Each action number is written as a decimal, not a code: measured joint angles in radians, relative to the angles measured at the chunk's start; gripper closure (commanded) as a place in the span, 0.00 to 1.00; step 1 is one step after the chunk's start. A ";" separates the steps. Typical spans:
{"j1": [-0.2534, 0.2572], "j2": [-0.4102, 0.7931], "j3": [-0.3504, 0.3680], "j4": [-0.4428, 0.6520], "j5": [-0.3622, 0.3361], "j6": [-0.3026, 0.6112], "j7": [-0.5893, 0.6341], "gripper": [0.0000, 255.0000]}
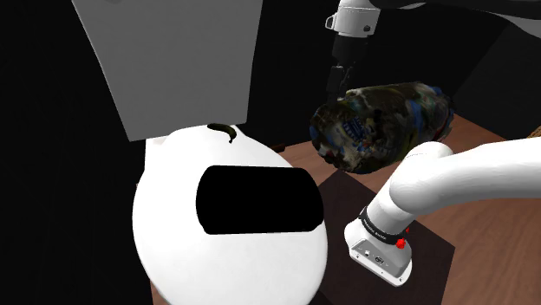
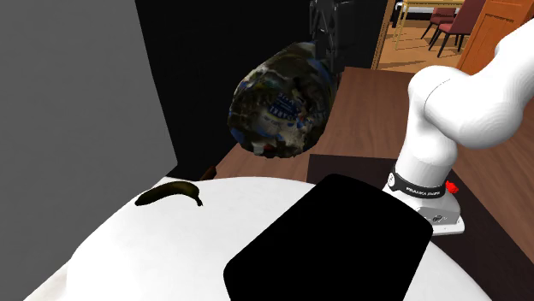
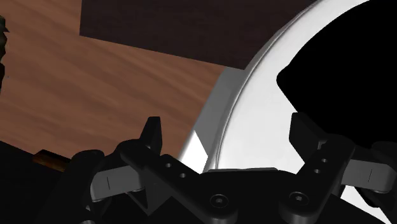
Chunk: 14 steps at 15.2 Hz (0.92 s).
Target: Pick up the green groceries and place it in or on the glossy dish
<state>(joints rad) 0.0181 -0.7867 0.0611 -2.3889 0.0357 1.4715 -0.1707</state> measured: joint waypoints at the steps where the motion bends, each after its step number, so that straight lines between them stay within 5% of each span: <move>1: 0.000 0.000 0.000 0.000 0.000 0.000 0.000 0.00; 14: 0.023 0.394 0.086 0.088 0.014 0.337 0.041 0.00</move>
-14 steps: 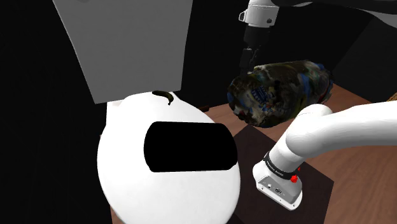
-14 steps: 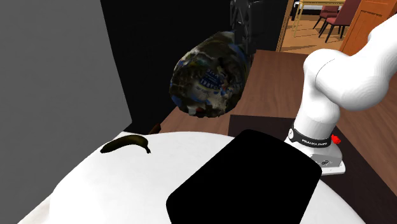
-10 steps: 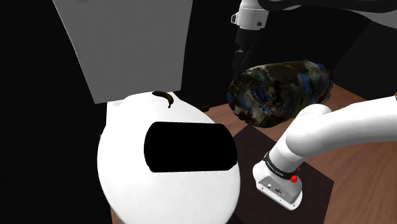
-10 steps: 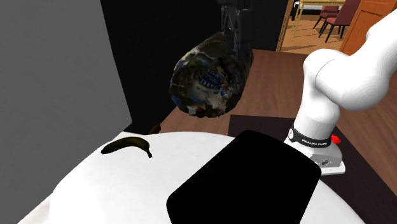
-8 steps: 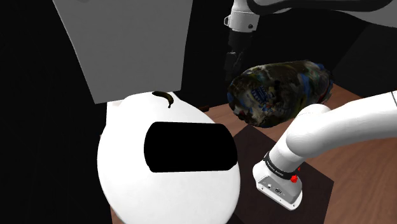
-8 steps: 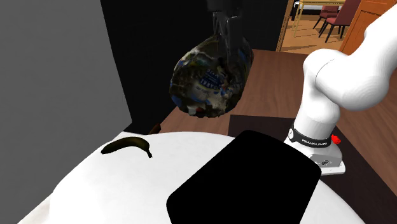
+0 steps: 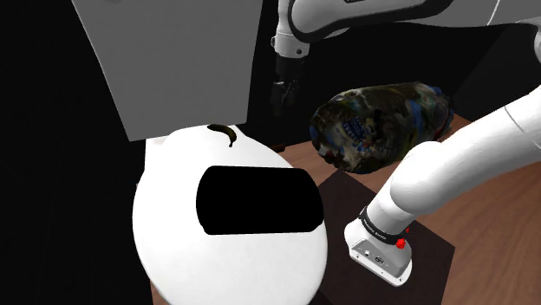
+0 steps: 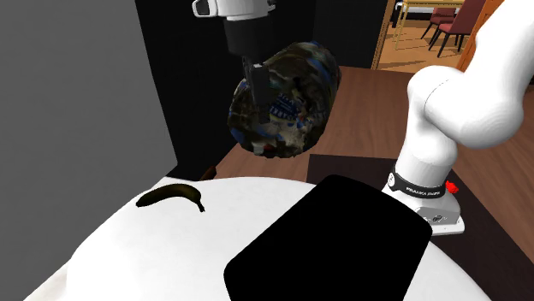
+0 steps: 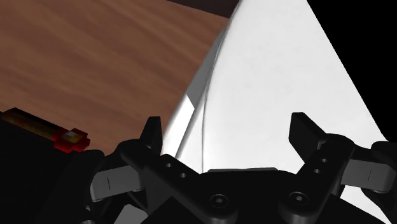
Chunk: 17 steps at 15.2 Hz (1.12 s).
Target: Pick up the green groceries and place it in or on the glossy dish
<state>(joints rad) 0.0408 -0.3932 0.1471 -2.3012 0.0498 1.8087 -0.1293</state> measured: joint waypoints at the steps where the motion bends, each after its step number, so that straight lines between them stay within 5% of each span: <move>1: 0.002 0.040 0.008 0.023 -0.003 0.019 0.007 0.00; 17: 0.047 0.632 0.069 0.438 -0.126 0.224 0.095 0.00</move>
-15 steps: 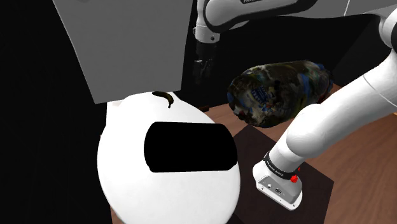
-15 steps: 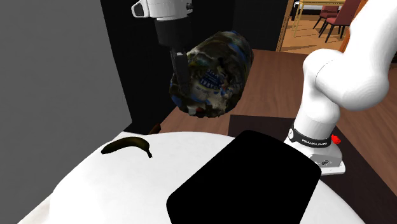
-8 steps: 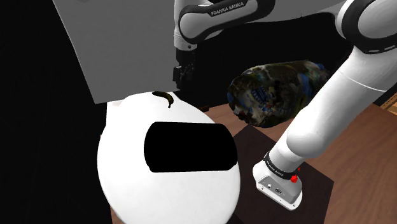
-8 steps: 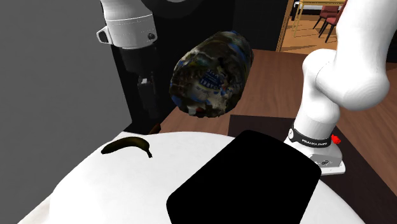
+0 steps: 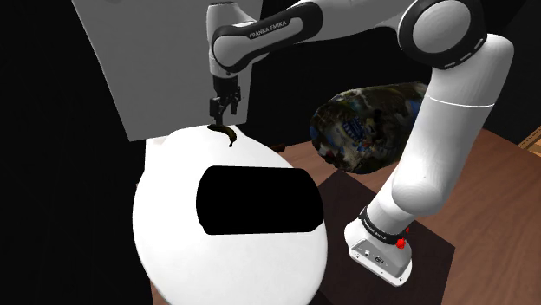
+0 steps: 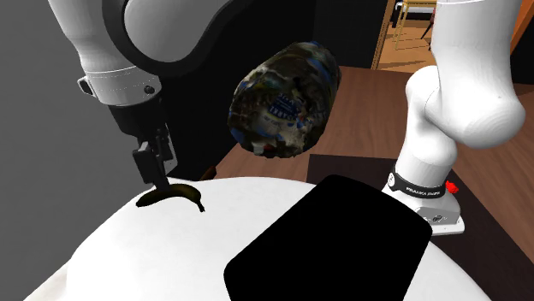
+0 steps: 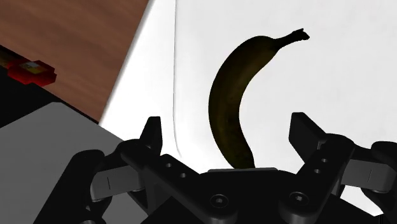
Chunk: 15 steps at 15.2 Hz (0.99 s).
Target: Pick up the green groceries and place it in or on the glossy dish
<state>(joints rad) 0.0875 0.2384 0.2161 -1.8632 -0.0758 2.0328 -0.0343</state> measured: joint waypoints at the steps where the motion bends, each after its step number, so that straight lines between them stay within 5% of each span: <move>1: 0.002 0.010 0.000 0.002 -0.003 0.008 0.002 0.00; 14: 0.006 0.051 -0.003 -0.036 -0.016 0.087 0.012 0.00; 15: 0.006 0.051 -0.003 -0.036 -0.016 0.087 0.012 1.00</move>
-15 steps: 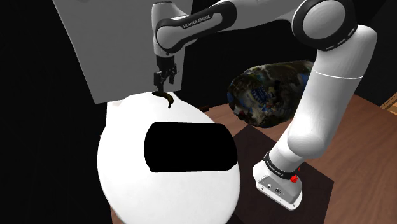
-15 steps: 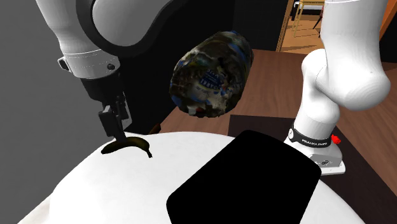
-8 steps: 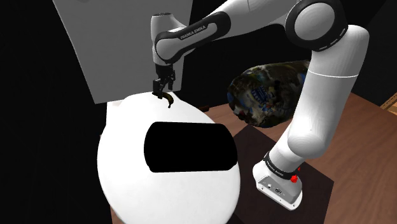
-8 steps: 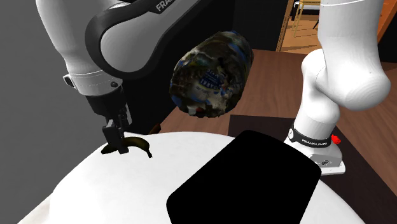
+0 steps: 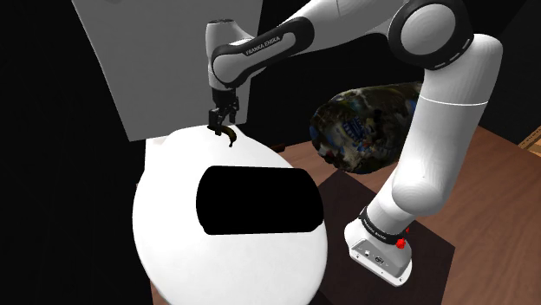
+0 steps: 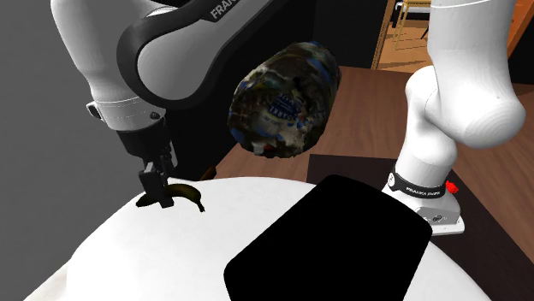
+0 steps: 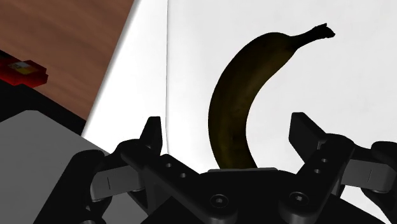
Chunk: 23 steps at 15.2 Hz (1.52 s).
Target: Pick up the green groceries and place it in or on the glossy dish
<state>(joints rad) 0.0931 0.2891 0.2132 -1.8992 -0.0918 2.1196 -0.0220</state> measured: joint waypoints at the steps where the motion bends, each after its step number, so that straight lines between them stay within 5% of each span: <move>1: 0.000 0.000 0.000 0.000 0.000 0.000 0.000 1.00; 11: 0.000 -0.003 0.001 0.002 0.001 -0.006 0.000 1.00; 23: -0.004 -0.065 0.006 0.080 0.020 -0.143 -0.015 1.00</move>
<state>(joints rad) 0.0893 0.2240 0.2191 -1.8189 -0.0718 1.9766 -0.0371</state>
